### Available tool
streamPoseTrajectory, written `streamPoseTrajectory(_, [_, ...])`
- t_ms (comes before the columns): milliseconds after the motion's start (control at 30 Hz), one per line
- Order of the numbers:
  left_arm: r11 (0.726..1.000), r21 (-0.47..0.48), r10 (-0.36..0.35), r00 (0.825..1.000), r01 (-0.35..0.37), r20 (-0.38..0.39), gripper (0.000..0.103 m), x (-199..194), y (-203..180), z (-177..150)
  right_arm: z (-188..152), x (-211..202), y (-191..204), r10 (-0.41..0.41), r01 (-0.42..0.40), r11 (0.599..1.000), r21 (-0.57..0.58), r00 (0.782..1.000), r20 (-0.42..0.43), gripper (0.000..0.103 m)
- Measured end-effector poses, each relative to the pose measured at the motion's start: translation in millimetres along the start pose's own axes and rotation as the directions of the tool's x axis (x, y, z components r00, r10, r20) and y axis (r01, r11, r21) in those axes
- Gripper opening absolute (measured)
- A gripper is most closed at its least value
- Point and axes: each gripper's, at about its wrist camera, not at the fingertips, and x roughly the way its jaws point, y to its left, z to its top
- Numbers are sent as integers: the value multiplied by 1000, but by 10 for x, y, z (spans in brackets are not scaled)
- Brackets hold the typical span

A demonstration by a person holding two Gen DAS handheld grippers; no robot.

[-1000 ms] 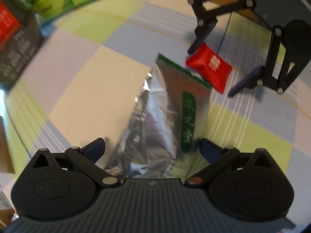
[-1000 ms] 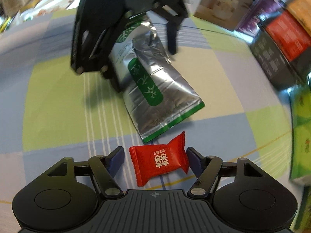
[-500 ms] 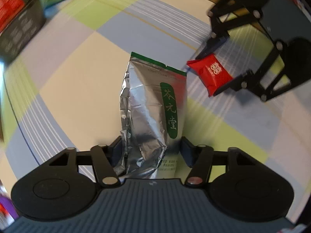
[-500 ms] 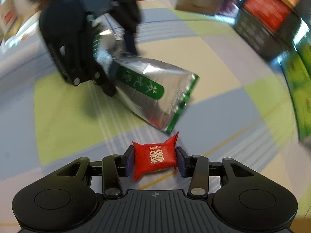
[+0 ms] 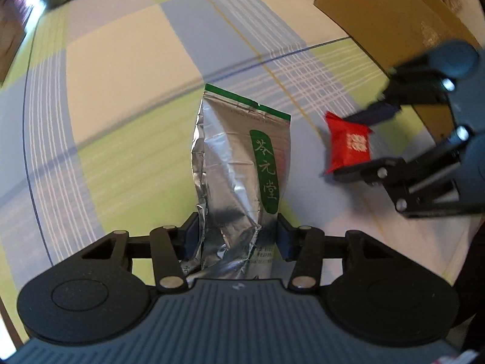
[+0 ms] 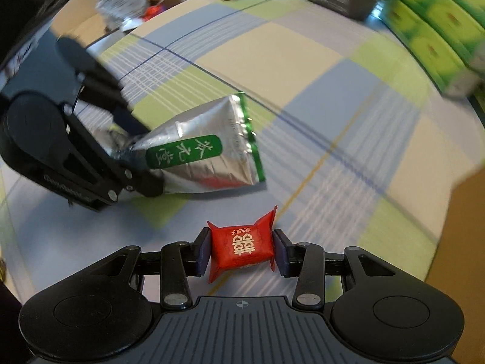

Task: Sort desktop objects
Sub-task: 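Grasp the silver tea pouch with the left tool while the right grasps the red candy, then carry the tea pouch and red candy over the cardboard box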

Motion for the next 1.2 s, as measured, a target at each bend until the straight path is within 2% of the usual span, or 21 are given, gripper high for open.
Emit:
streamPoseTrajectory(167, [994,-111,14,1000,-12,16,44,-86,-211,-181,-257,-220,103,-11,8,989,147,1000,24,40])
streamPoseTrajectory(367, [977,-210,37,999,-30,29,44,-214,-457,-423,-572,-482,283,-41,26,972,235,998,58,40])
streamPoseTrajectory(500, [954,-301,24,998,-8,51,44,-320,-582,-565,-779,-657,333,-48,21,958,288,995,87,40])
streamPoseTrajectory(867, [906,-423,57,992,-4,112,44,-607,-891,-737,-1119,-1096,361,-88,24,931,364,983,159,40])
streamPoseTrajectory(1000, [887,-461,35,989,36,145,44,-687,-999,-782,-1206,-1232,366,-94,18,925,379,979,182,40])
streamPoseTrajectory(1200, [876,-476,16,981,79,194,44,-835,-1244,-873,-1408,-1422,366,-110,16,911,413,972,206,40])
